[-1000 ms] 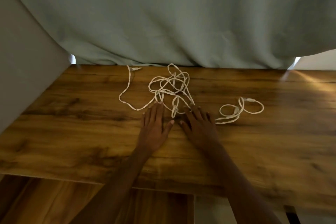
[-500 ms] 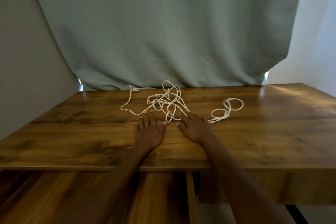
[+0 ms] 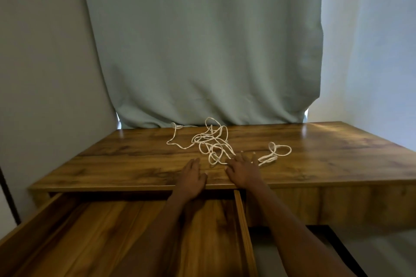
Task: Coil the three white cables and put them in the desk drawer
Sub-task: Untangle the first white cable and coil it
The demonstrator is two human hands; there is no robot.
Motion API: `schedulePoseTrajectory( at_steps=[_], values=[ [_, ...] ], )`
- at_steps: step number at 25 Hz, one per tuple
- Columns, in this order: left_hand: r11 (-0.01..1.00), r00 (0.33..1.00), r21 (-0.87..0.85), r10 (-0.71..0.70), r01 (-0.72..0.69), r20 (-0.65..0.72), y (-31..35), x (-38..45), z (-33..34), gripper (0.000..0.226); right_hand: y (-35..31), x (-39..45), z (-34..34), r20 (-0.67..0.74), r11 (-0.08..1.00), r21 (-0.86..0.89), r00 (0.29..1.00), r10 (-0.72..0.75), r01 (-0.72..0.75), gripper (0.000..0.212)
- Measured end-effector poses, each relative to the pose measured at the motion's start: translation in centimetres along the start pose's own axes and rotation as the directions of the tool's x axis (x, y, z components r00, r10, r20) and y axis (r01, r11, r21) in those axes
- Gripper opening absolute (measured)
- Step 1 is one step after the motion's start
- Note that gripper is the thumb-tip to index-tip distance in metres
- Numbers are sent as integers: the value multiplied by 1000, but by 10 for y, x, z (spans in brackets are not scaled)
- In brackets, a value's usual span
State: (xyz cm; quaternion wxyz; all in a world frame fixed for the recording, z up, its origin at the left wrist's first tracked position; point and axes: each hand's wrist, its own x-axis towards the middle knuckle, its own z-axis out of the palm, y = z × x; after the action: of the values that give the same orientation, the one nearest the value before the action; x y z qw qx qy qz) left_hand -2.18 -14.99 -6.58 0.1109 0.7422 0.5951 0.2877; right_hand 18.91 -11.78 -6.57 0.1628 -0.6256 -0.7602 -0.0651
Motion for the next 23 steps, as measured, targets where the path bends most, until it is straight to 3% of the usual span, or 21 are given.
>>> schedulePoseTrajectory(
  at_steps=[4, 7, 10, 11, 13, 17, 20, 23],
  values=[
    [999, 999, -20, 37, -37, -17, -5, -13, -11, 57, -6, -22, 3, -228, 998, 60, 973, 39, -26, 51],
    [988, 977, -26, 147, -152, -154, 3, -13, -16, 46, 4, -30, 0, -402, 979, 204, 910, 98, -15, 52],
    [885, 841, 173, 465, -432, -276, 20, -12, -7, 33, 32, -38, -8, -479, 946, 318, 851, 216, -61, 57],
    [842, 804, 201, 538, -500, -255, 26, -10, -3, 34, 42, -41, -11, -486, 933, 351, 836, 255, -80, 57],
    [799, 791, 209, 595, -564, -141, 45, -2, 11, 43, 68, -44, -17, -443, 906, 404, 839, 317, -129, 50],
    [830, 873, 274, 474, -485, 111, 64, 19, 34, 53, 104, -50, -22, -257, 919, 374, 939, 230, -123, 32],
    [847, 912, 338, 368, -410, 182, 57, 39, 44, 65, 107, -57, -19, -244, 954, 296, 961, 131, -55, 40],
    [880, 949, 364, 246, -305, 199, 45, 56, 46, 58, 102, -55, -17, -257, 961, 277, 966, 43, 30, 41]
  ],
)
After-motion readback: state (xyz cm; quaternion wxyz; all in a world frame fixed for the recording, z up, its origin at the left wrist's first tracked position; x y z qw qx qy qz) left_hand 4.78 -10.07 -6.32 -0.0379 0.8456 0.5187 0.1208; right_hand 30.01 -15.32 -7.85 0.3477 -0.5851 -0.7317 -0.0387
